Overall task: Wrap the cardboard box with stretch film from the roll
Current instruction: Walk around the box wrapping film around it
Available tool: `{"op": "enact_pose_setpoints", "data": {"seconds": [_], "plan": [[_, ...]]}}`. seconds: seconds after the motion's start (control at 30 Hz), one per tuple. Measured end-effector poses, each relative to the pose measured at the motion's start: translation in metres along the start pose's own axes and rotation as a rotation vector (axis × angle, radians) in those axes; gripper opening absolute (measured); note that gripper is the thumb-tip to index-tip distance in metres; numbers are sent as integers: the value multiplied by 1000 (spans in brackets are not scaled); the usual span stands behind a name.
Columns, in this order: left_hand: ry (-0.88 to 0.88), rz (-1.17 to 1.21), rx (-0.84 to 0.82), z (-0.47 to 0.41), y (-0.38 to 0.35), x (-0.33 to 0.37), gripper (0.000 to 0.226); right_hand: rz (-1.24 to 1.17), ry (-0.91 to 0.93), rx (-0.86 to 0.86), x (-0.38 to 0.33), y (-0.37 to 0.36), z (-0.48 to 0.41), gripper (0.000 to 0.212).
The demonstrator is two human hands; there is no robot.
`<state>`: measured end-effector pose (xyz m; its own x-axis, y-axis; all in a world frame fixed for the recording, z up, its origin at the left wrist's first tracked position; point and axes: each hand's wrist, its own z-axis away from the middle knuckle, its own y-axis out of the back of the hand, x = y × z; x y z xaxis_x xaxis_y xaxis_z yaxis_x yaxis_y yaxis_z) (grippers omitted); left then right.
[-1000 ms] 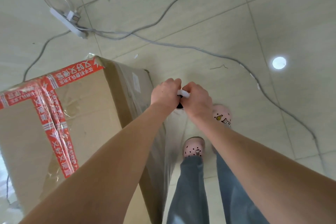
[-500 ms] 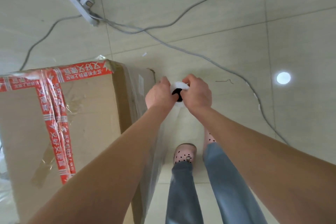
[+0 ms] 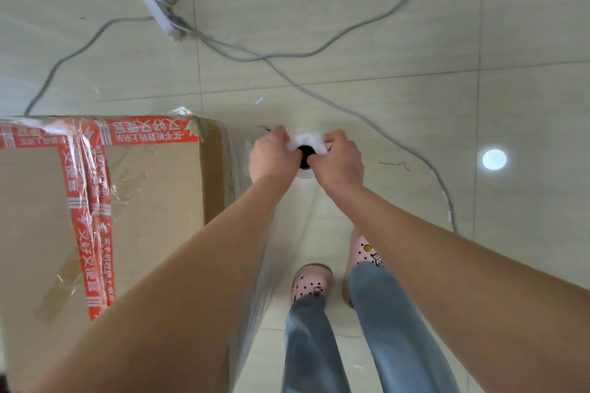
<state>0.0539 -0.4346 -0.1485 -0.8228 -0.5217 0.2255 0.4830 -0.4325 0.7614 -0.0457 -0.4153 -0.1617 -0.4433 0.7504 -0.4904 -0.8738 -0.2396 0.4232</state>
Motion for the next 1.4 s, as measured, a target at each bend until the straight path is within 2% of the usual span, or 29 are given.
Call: {"op": "enact_pose_setpoints", "data": {"seconds": [0.1,0.17,0.23,0.37,0.47,0.57,0.7,0.83,0.93,1.03,1.1,1.27,1.33,1.4], "plan": [[175,129,21,-6,7,-5,15,-128,-25,-50,-17,-7,-9,35],[166,106,-25,-11,11,-8,18,-132,-13,-52,-24,-7,-12,27],[23,-14,-85,-15,16,-7,29,-125,-22,-33,-25,-6,-13,22],[-381,-324,-167,-19,22,6,49,-82,-43,-7,-25,-7,-12,25],[-511,-535,-173,-24,26,16,39,-58,-40,-8,-29,-6,-15,22],[-580,-643,-150,-35,32,25,28,1,-19,-16,-36,-2,-20,19],[-458,-509,-147,-54,43,31,22,122,81,23,-54,-1,-31,17],[-260,-396,-95,-74,58,26,16,6,99,74,-75,-3,-43,19],[-74,-273,-71,-84,69,19,26,0,6,9,-85,-9,-47,34],[11,-231,-114,-91,72,15,40,-27,-19,12,-94,-13,-54,32],[-67,-254,-146,-95,72,18,40,-11,-22,22,-99,-11,-57,30],[-491,-497,-194,-109,75,39,39,51,-6,-12,-104,-10,-62,25],[-533,-562,-169,-114,76,42,28,59,-1,-16,-106,-10,-64,22],[-503,-552,-145,-119,78,41,21,89,19,-14,-111,-10,-66,21]]}}
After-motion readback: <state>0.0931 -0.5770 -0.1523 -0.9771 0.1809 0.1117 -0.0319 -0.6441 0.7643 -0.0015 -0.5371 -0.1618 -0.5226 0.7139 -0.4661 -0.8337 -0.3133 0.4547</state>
